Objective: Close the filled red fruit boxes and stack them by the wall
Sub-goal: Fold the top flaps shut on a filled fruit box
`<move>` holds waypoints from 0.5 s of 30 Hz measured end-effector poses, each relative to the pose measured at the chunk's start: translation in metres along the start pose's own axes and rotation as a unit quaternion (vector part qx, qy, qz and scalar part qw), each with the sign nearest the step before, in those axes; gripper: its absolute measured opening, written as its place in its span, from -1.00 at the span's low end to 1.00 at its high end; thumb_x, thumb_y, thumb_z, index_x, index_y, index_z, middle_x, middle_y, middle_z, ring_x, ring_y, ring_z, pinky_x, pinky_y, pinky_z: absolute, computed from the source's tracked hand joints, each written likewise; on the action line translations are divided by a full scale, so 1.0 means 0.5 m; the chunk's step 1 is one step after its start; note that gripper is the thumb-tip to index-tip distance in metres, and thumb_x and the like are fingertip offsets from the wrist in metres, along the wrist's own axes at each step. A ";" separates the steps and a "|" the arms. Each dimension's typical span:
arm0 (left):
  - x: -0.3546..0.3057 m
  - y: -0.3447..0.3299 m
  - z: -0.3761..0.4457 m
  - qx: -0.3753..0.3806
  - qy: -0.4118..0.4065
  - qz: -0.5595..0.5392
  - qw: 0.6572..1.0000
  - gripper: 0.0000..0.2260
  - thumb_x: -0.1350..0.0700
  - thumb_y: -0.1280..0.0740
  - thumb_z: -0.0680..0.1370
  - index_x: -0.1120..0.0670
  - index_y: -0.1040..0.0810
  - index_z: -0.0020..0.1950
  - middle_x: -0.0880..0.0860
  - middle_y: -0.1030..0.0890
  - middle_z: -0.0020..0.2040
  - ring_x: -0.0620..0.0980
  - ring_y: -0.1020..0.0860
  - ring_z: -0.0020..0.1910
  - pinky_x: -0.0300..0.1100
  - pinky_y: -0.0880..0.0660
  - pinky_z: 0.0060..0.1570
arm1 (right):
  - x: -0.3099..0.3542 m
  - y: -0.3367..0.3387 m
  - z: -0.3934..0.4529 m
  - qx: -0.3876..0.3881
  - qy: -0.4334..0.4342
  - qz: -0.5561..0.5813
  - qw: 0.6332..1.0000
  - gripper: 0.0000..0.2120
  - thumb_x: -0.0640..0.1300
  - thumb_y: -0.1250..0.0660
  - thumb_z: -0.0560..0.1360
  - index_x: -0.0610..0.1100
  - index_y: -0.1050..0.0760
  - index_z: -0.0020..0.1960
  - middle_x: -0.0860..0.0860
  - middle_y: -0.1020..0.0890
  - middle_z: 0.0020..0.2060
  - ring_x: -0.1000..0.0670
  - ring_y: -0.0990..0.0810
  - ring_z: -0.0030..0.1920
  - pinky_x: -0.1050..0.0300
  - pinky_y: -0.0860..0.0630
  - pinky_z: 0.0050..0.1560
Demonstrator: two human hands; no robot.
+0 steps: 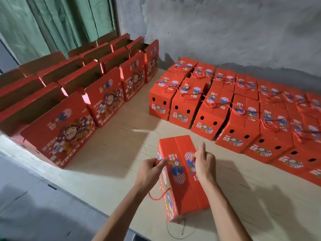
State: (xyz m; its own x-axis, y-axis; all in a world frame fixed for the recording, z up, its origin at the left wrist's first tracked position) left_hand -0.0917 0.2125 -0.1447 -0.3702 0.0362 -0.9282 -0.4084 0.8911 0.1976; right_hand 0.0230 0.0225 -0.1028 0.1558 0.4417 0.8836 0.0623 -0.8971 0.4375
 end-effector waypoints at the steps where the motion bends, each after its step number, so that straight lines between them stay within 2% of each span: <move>1: -0.030 -0.003 -0.010 0.013 -0.033 -0.002 0.999 -0.51 -0.23 -0.38 0.59 0.07 -0.34 -0.33 0.05 -0.32 -0.43 0.01 -0.28 -0.43 -0.03 -0.25 -0.35 | 0.024 -0.016 -0.017 0.045 0.022 -0.013 0.999 -0.27 0.33 -0.01 0.67 -0.12 -0.50 -0.45 0.03 -0.57 -0.54 0.13 -0.52 -0.55 0.26 -0.39 -0.47; 3: -0.109 -0.011 -0.030 0.036 -0.111 -0.038 0.992 -0.53 -0.24 -0.27 0.65 0.03 -0.39 -0.33 0.00 -0.40 -0.45 -0.02 -0.36 -0.46 -0.11 -0.31 -0.39 | 0.075 -0.065 -0.050 0.140 0.075 -0.044 0.986 -0.27 0.41 -0.03 0.62 -0.11 -0.56 -0.39 0.04 -0.64 -0.47 0.12 -0.63 -0.44 0.23 -0.49 -0.39; 5: -0.179 -0.007 -0.039 0.033 -0.178 -0.051 0.982 -0.56 -0.15 -0.18 0.72 0.00 -0.47 -0.30 -0.08 -0.50 -0.43 -0.13 -0.45 -0.43 -0.21 -0.37 -0.36 | 0.112 -0.102 -0.065 0.194 0.106 -0.067 0.973 -0.27 0.42 0.00 0.60 -0.13 -0.64 -0.22 0.01 -0.68 -0.40 0.05 -0.68 -0.33 0.22 -0.52 -0.32; 7: -0.226 0.017 -0.038 -0.030 -0.243 0.047 0.968 -0.59 -0.13 -0.14 0.73 -0.05 -0.48 -0.28 -0.11 -0.50 -0.35 -0.18 -0.46 -0.33 -0.21 -0.36 -0.22 | 0.126 -0.114 -0.058 0.211 0.089 -0.113 0.967 -0.35 0.30 0.03 0.68 -0.15 -0.64 0.09 0.04 -0.69 -0.24 -0.03 -0.71 -0.13 0.37 -0.44 -0.32; 8: -0.243 0.030 -0.035 -0.074 -0.271 0.129 0.951 -0.62 -0.13 -0.14 0.72 -0.07 -0.49 -0.26 -0.11 -0.50 -0.28 -0.16 -0.44 -0.25 -0.16 -0.33 -0.13 | 0.126 -0.115 -0.055 0.222 0.068 -0.128 0.964 -0.38 0.28 0.06 0.70 -0.11 -0.61 0.24 0.02 -0.70 -0.12 -0.05 -0.71 0.01 0.39 -0.45 -0.23; 9: -0.254 0.038 -0.028 -0.095 -0.283 0.189 0.935 -0.64 -0.12 -0.15 0.72 -0.07 -0.51 -0.22 -0.11 -0.50 -0.22 -0.12 -0.44 -0.17 -0.11 -0.31 -0.05 | 0.126 -0.114 -0.052 0.236 0.042 -0.119 0.964 -0.34 0.34 0.10 0.67 -0.03 -0.61 0.27 0.00 -0.72 -0.07 -0.03 -0.71 0.05 0.32 -0.50 -0.11; 11: -0.261 0.035 -0.009 -0.035 -0.273 0.191 0.942 -0.64 -0.09 -0.13 0.73 -0.02 -0.49 -0.19 -0.04 -0.53 -0.17 -0.04 -0.48 -0.12 -0.02 -0.40 -0.01 | 0.131 -0.121 -0.055 0.256 -0.015 -0.044 0.965 -0.18 0.52 0.16 0.56 0.03 -0.72 0.03 -0.02 -0.76 -0.18 0.05 -0.74 -0.07 0.11 -0.59 0.03; 12: -0.260 0.031 0.002 -0.003 -0.261 0.170 0.950 -0.64 -0.08 -0.12 0.74 0.01 -0.47 -0.19 -0.02 -0.54 -0.19 -0.03 -0.50 -0.15 0.01 -0.44 -0.06 | 0.144 -0.125 -0.060 0.253 -0.022 -0.010 0.967 -0.17 0.56 0.14 0.52 0.05 -0.73 -0.08 -0.01 -0.76 -0.23 0.06 -0.74 -0.12 0.06 -0.62 0.02; 13: -0.261 0.030 0.009 0.006 -0.259 0.157 0.953 -0.64 -0.06 -0.11 0.74 0.03 -0.45 -0.19 -0.01 -0.54 -0.21 -0.05 -0.51 -0.19 -0.01 -0.46 -0.12 | 0.156 -0.129 -0.063 0.238 -0.018 0.001 0.971 -0.19 0.58 0.10 0.49 0.06 -0.73 -0.18 0.01 -0.74 -0.28 0.06 -0.74 -0.18 0.07 -0.62 -0.04; 15: -0.269 0.044 0.015 -0.024 -0.267 0.152 0.951 -0.69 -0.03 -0.11 0.73 -0.03 -0.39 -0.20 -0.05 -0.51 -0.25 -0.10 -0.48 -0.25 -0.13 -0.40 -0.24 | 0.188 -0.128 -0.064 0.196 0.024 -0.005 0.980 -0.26 0.56 -0.05 0.46 -0.01 -0.65 -0.35 0.03 -0.67 -0.42 0.09 -0.67 -0.34 0.09 -0.54 -0.20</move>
State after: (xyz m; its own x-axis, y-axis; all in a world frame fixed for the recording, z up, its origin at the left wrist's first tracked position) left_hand -0.0447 0.2309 -0.0179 -0.0058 0.5242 -0.8516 -0.3930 0.7819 0.4840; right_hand 0.0021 0.1221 -0.0424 0.1083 0.4416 0.8906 0.4394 -0.8249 0.3556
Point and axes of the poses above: each hand's wrist, its own z-axis towards the middle knuckle, its own y-axis out of the back of the hand, x = y × z, the point moved 7 cm from there along z, towards the middle knuckle
